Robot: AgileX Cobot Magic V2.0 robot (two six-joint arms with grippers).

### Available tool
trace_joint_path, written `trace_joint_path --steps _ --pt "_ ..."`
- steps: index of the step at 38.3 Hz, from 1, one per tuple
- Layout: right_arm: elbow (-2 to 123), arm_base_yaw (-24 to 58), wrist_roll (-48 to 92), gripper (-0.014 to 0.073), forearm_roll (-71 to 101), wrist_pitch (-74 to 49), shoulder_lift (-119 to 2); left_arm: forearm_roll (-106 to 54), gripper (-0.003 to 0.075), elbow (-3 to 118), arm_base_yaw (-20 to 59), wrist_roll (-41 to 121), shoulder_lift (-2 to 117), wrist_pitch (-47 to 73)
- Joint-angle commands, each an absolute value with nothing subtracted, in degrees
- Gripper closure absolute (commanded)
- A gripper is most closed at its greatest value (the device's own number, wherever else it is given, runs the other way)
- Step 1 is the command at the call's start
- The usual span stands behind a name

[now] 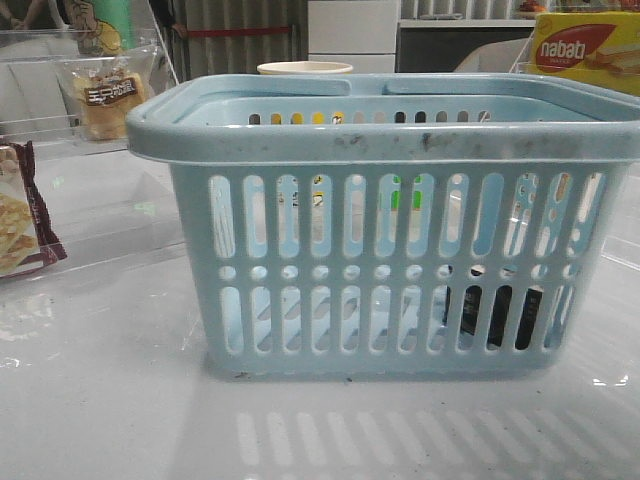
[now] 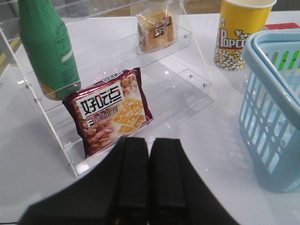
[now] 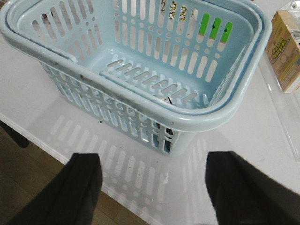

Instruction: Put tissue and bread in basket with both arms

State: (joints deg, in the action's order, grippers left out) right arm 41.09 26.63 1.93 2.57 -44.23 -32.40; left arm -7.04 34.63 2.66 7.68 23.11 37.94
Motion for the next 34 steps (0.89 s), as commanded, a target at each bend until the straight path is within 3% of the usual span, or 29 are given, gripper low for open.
trace_joint_path --steps 1,10,13,16,19,23,34 --pt "42.4 26.7 2.5 0.0023 1.9 -40.4 -32.4 -8.2 0.063 36.2 2.7 7.4 24.0 29.6" --pt "42.4 26.7 2.5 0.0023 1.9 -40.4 -32.4 -8.5 0.0629 36.2 2.7 7.4 24.0 25.7" --pt "42.4 26.7 2.5 0.0023 1.9 -40.4 -32.4 -8.5 0.0595 36.2 2.7 7.8 24.6 24.6" --pt "42.4 26.7 2.5 0.0023 1.9 -40.4 -32.4 -8.5 0.0459 36.3 2.7 7.8 26.6 23.4" --pt "42.4 26.7 2.5 0.0023 1.9 -40.4 -32.4 -8.5 0.0272 37.3 2.7 7.8 30.0 23.1" --pt "42.4 26.7 2.5 0.0023 1.9 -40.4 -32.4 -7.9 0.014 40.4 2.7 8.1 36.8 24.6" --pt "42.4 26.7 2.5 0.0023 1.9 -40.4 -32.4 -8.2 0.0139 55.4 2.7 13.7 64.0 23.3"
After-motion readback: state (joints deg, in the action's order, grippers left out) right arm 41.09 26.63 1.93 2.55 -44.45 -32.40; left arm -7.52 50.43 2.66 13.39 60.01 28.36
